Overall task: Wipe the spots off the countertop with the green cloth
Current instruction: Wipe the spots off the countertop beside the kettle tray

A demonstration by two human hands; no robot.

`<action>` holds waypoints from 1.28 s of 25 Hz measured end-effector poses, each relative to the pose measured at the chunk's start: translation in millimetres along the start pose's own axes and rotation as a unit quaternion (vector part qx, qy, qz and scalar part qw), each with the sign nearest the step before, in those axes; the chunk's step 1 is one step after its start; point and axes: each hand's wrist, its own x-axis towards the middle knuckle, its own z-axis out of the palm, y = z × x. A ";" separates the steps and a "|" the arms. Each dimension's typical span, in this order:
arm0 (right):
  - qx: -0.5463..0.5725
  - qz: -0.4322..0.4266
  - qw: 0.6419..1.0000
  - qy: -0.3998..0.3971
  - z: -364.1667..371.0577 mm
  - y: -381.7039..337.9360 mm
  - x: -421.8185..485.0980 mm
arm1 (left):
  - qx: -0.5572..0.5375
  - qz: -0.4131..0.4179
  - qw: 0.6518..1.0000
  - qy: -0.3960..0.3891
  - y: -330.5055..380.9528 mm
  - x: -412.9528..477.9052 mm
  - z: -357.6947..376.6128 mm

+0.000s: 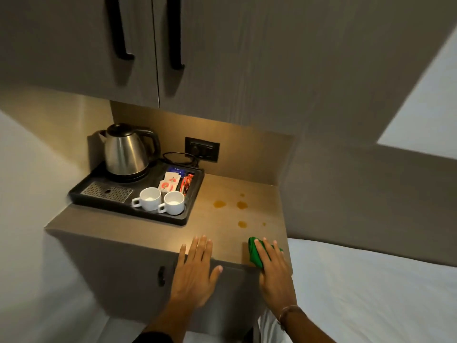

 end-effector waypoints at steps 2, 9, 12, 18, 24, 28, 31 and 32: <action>-0.021 0.023 0.999 -0.013 5.9 6.1 30.9 | 0.002 0.020 1.000 -0.012 -5.6 50.1 -0.2; -0.053 0.022 0.997 -0.059 23.8 17.2 89.8 | -0.016 0.033 0.998 -0.051 -25.6 138.3 22.4; -0.044 0.011 0.995 -0.090 37.0 19.2 93.9 | -0.022 0.036 0.997 -0.064 -28.2 142.0 36.3; -0.066 -0.063 0.979 -0.181 41.5 60.8 76.7 | -0.043 0.040 0.998 -0.033 -32.3 138.3 43.9; 0.026 0.021 0.999 -0.040 33.7 84.5 135.8 | -0.062 0.037 0.997 0.008 -36.1 141.0 54.9; 0.083 -0.077 0.988 -0.104 40.4 42.2 151.2 | -0.062 0.026 0.998 0.018 -30.6 138.9 54.9; -0.055 -0.149 0.952 -0.260 45.1 80.1 125.1 | -0.069 0.021 0.997 0.020 -33.3 139.1 56.5; -0.088 -0.152 0.940 -0.293 39.3 99.5 123.9 | -0.068 0.023 0.997 0.021 -32.8 139.5 57.6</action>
